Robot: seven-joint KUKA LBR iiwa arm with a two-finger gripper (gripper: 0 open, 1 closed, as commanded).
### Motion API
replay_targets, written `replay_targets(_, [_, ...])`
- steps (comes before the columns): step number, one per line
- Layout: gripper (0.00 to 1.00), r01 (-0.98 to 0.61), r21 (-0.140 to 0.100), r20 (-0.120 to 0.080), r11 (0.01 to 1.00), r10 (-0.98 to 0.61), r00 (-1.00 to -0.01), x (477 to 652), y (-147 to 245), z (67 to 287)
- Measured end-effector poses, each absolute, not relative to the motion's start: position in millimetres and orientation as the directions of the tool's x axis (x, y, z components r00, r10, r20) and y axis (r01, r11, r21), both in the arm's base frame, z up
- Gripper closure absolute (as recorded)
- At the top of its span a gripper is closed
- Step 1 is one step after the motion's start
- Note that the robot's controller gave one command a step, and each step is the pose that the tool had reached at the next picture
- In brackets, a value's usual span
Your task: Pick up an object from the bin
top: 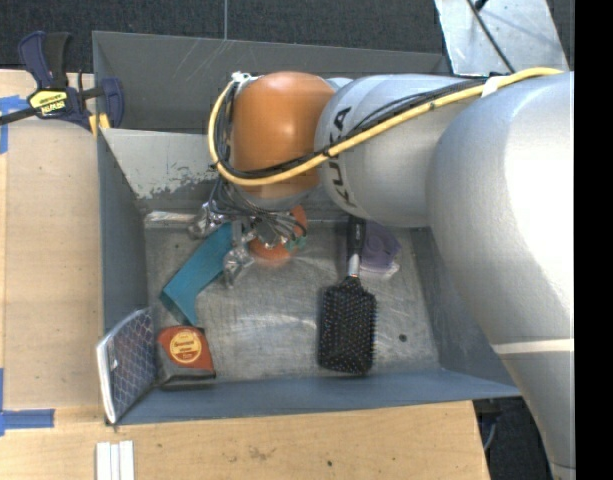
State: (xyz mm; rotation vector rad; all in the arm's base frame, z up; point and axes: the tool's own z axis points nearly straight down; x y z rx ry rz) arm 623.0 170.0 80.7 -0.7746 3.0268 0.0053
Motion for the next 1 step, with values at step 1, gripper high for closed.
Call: replay_targets(1, [1.00,-0.601,0.001,0.002,0.799,-0.601,-0.799,611.5,173.1,201.8])
